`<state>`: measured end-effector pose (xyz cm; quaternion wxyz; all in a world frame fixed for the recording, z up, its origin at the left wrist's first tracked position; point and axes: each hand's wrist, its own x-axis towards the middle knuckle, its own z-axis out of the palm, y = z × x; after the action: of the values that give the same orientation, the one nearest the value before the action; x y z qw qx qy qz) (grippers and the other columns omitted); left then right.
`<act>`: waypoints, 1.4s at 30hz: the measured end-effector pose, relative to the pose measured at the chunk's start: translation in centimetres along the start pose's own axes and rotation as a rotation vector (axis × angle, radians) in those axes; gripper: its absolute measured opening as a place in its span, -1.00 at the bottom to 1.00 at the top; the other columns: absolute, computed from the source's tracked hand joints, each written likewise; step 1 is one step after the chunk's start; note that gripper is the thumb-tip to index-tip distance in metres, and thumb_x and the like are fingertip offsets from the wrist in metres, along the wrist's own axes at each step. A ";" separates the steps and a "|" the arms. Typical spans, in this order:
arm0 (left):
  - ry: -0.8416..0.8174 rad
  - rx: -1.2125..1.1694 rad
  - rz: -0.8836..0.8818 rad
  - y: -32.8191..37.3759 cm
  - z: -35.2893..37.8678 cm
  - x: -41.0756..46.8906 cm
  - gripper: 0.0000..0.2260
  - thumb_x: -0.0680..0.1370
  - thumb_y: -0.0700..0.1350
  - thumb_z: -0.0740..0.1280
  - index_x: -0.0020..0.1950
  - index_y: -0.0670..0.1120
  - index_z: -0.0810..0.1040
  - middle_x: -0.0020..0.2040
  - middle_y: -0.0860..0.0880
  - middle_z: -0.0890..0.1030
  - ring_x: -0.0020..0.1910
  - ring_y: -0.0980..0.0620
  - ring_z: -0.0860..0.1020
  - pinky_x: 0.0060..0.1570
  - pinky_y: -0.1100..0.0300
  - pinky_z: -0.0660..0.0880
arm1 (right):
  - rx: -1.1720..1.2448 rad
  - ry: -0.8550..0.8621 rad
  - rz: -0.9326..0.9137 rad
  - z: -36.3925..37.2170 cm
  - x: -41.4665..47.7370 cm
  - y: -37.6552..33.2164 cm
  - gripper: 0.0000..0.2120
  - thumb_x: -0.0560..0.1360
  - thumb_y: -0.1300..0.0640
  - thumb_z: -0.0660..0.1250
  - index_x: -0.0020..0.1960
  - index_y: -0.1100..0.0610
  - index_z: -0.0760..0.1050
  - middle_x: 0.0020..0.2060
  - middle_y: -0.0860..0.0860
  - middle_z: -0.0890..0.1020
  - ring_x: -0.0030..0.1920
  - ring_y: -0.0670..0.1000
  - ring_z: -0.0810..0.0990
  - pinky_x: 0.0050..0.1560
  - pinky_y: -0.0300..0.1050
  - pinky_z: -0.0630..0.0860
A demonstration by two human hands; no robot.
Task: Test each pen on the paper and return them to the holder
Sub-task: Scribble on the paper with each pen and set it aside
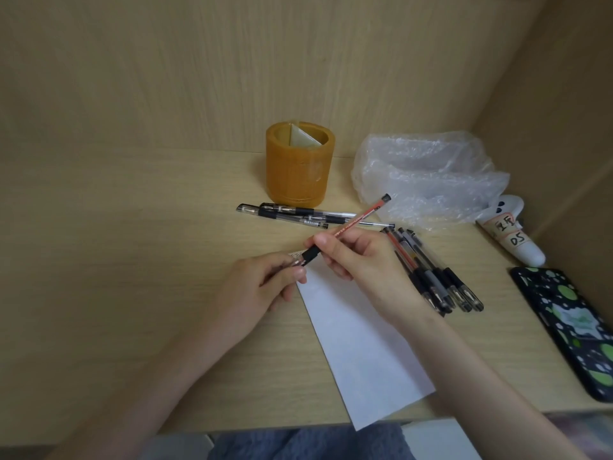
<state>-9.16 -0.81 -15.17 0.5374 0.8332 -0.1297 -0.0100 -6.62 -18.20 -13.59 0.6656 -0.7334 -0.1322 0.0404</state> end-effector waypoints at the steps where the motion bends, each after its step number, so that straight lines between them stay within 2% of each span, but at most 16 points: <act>1: 0.007 0.011 0.001 0.2 0.1 -0.1 -0.84 0.54 -0.09 0.27 -0.21 -0.03 0.58 -0.45 0.06 0.50 -0.51 0.16 0.39 -0.43 0.32 0.32 | -0.004 0.008 -0.004 0.0 -0.1 -0.1 -0.80 0.51 0.13 0.34 -0.03 0.26 0.65 -0.45 -0.02 0.44 -0.46 -0.14 0.33 -0.41 -0.36 0.29; 6: 0.001 -0.039 -0.018 0.6 1.2 -0.5 -0.78 0.56 -0.10 0.25 -0.28 -0.03 0.54 -0.49 0.08 0.41 -0.49 0.15 0.32 -0.44 0.32 0.25 | 0.022 0.001 0.016 -0.2 -0.6 -0.3 -0.70 0.42 0.00 0.34 -0.07 0.22 0.65 -0.45 -0.03 0.46 -0.46 -0.14 0.32 -0.40 -0.36 0.29; 9: -0.033 -0.068 -0.064 0.9 1.6 -0.4 -0.76 0.56 -0.09 0.23 -0.30 -0.04 0.53 -0.51 0.09 0.41 -0.50 0.16 0.31 -0.44 0.33 0.25 | 0.003 0.006 0.024 -0.3 -0.9 -0.3 -0.76 0.46 0.03 0.33 -0.10 0.19 0.65 -0.47 -0.06 0.44 -0.46 -0.15 0.32 -0.39 -0.36 0.29; 13: -0.133 -0.019 -0.079 1.5 1.6 0.0 -0.78 0.57 -0.05 0.23 -0.20 -0.07 0.58 -0.48 0.09 0.51 -0.51 0.19 0.37 -0.42 0.35 0.32 | 0.018 0.056 0.097 0.0 -0.9 0.4 -0.76 0.57 0.06 0.25 -0.17 0.15 0.59 -0.46 -0.06 0.49 -0.41 -0.09 0.40 -0.34 -0.30 0.36; 16: -0.165 0.026 -0.094 1.9 1.5 0.4 -0.78 0.53 0.04 0.25 -0.10 -0.06 0.61 -0.34 0.08 0.65 -0.53 0.19 0.40 -0.41 0.36 0.36 | 0.075 0.145 0.158 -0.5 -0.8 0.0 -0.71 0.62 0.09 0.17 -0.22 0.17 0.48 -0.39 0.01 0.56 -0.36 -0.01 0.50 -0.24 -0.12 0.49; 17: -0.129 0.082 -0.084 1.6 1.3 0.7 -0.79 0.53 0.07 0.24 -0.08 0.00 0.61 -0.29 0.10 0.66 -0.52 0.21 0.42 -0.38 0.34 0.37 | -0.025 0.184 0.163 -1.1 -0.7 -0.3 -0.71 0.62 0.09 0.16 -0.23 0.16 0.47 -0.39 0.03 0.55 -0.39 0.00 0.49 -0.25 -0.04 0.49; 19: -0.001 0.280 -0.036 0.4 0.3 1.8 -0.87 0.54 0.02 0.25 -0.03 0.08 0.59 -0.20 0.16 0.64 -0.41 0.27 0.46 -0.28 0.31 0.37 | -0.430 0.203 0.167 -3.0 -0.8 -0.9 -0.76 0.60 0.04 0.20 -0.18 0.12 0.47 -0.41 0.01 0.50 -0.42 0.01 0.45 -0.30 -0.04 0.42; 20: 0.078 0.391 0.005 -0.3 -0.4 2.3 -0.87 0.55 -0.04 0.26 0.01 0.07 0.59 -0.14 0.17 0.62 -0.31 0.28 0.47 -0.21 0.31 0.36 | -0.660 0.195 0.171 -3.8 -0.9 -1.2 -0.81 0.58 0.00 0.23 -0.09 0.11 0.49 -0.37 0.00 0.51 -0.37 0.04 0.46 -0.28 -0.06 0.39; 22: 0.190 0.540 0.095 -1.7 -1.3 3.5 -0.83 0.54 -0.18 0.28 0.06 -0.02 0.61 -0.02 0.06 0.58 -0.09 0.14 0.48 -0.06 0.32 0.32 | -1.045 0.182 0.200 -4.9 -1.6 -1.5 -0.78 0.55 -0.04 0.27 0.10 0.08 0.47 -0.18 0.03 0.59 -0.14 0.14 0.54 -0.19 -0.06 0.37; 24: 0.223 0.644 0.155 -2.7 -2.0 4.6 -0.80 0.52 -0.26 0.28 0.08 -0.09 0.60 0.05 -0.03 0.56 0.05 0.00 0.47 0.05 0.27 0.32 | -1.234 0.196 0.248 -5.1 -2.3 -1.7 -0.73 0.56 -0.03 0.26 0.19 0.07 0.42 0.02 0.07 0.60 0.03 0.19 0.56 -0.16 -0.06 0.33; 26: 0.237 0.723 0.201 -3.0 -2.5 5.7 -0.77 0.49 -0.31 0.29 0.11 -0.13 0.59 0.07 -0.08 0.55 0.08 -0.09 0.46 0.09 0.12 0.37 | -1.320 0.219 0.280 -5.0 -2.8 -1.5 -0.70 0.56 -0.02 0.26 0.23 0.08 0.39 0.12 0.07 0.58 0.08 0.20 0.56 -0.13 -0.05 0.36; 29: 0.265 0.788 0.213 -3.0 -2.9 6.9 -0.73 0.46 -0.33 0.29 0.14 -0.17 0.55 0.08 -0.13 0.54 0.09 -0.15 0.45 0.11 0.02 0.38 | -1.376 0.256 0.269 -4.9 -3.1 -1.0 -0.67 0.56 -0.01 0.25 0.26 0.10 0.37 0.18 0.06 0.53 0.09 0.19 0.57 -0.07 -0.02 0.44; 34: 0.268 0.881 0.141 -3.5 -3.2 7.7 -0.72 0.47 -0.31 0.28 0.18 -0.21 0.50 0.05 -0.20 0.55 0.06 -0.22 0.47 0.06 -0.06 0.39 | -1.429 0.309 0.180 -5.1 -3.0 -0.4 -0.76 0.58 0.05 0.21 0.20 0.12 0.43 0.12 0.05 0.50 0.01 0.20 0.59 -0.19 -0.04 0.40; 37: 0.249 0.883 0.092 -3.8 -3.3 7.7 -0.73 0.50 -0.29 0.27 0.21 -0.22 0.47 0.05 -0.21 0.55 0.05 -0.21 0.48 0.03 -0.05 0.40 | -1.412 0.339 0.092 -5.3 -2.9 -0.1 -0.83 0.59 0.14 0.19 0.13 0.15 0.48 0.03 0.08 0.53 -0.07 0.21 0.59 -0.28 -0.06 0.34; 40: 0.241 0.822 0.063 -3.9 -3.6 7.3 -0.74 0.51 -0.28 0.29 0.20 -0.24 0.49 0.04 -0.22 0.53 0.03 -0.20 0.49 0.02 -0.03 0.42 | -1.286 0.365 -0.026 -4.7 -2.9 0.1 -0.91 0.52 0.18 0.29 -0.02 0.14 0.55 -0.09 0.05 0.57 -0.15 0.19 0.58 -0.30 -0.07 0.36; 42: 0.225 0.802 0.068 -3.9 -3.7 7.0 -0.77 0.51 -0.27 0.31 0.15 -0.25 0.53 0.02 -0.22 0.50 0.03 -0.20 0.49 0.03 -0.02 0.43 | -1.128 0.356 -0.059 -4.1 -2.7 0.3 -0.95 0.49 0.17 0.33 -0.12 0.12 0.56 -0.26 -0.03 0.55 -0.26 0.05 0.54 -0.30 -0.09 0.39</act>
<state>-1.01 2.47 -16.27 0.1812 0.9676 -0.0913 0.1500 -8.19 -22.89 -13.74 0.1855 -0.9655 -0.0398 -0.1783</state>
